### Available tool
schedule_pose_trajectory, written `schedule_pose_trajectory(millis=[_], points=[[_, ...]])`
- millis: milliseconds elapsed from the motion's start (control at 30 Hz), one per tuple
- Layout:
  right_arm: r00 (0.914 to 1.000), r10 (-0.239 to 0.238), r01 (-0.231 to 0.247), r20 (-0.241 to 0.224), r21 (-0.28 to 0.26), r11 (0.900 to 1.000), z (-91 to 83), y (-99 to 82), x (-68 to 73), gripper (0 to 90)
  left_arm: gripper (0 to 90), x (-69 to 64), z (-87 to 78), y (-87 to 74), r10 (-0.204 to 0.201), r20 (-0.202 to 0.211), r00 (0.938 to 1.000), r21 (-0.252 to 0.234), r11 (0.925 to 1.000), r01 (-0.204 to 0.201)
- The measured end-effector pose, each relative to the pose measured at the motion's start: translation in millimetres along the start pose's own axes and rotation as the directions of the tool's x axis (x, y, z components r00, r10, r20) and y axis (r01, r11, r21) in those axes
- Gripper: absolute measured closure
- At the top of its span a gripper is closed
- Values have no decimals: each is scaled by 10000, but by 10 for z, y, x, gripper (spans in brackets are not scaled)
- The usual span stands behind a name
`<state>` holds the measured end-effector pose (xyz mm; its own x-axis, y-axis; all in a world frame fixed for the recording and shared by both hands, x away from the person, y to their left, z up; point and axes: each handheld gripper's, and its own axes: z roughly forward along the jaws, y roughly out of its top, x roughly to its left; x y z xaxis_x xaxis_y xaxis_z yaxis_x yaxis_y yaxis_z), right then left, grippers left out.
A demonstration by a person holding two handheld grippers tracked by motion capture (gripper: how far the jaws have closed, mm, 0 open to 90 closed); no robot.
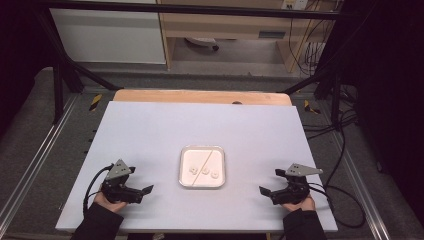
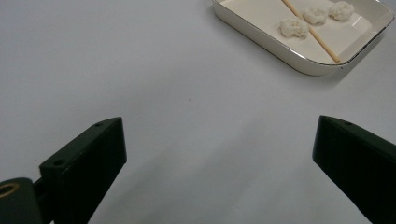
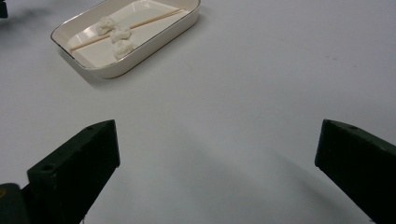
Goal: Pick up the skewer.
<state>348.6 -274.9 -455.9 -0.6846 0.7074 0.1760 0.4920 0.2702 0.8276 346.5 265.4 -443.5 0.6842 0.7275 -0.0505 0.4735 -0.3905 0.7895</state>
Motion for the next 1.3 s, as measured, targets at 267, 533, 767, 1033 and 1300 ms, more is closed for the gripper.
schedule_pose_trajectory(millis=[267, 533, 767, 1033, 1300], points=[[10000, -19, 19, 22, 36, 10000, 6, -2, 2, 6, 34, -19, -1, 26, 14, -55, 10000, 20, 10000, -14], [10000, 8, -9, 58, 158, 9999, 28, -6, 9, 6, 37, -58, 27, 65, 23, -57, 10000, 101, 9999, -22], [9999, 8, -10, 102, 195, 9998, 27, -5, 8, 7, 45, -102, 56, 96, 24, -39, 10000, 124, 9999, -23], [9999, -6, 3, 141, 210, 9998, 29, -9, 12, 7, 49, -193, 104, 176, 69, -42, 10000, 254, 9997, -67], [9998, -103, 100, 160, 219, 9997, 27, -8, 9, 7, 52, -294, 144, 286, 317, 58, 9995, 334, 9989, -319]])
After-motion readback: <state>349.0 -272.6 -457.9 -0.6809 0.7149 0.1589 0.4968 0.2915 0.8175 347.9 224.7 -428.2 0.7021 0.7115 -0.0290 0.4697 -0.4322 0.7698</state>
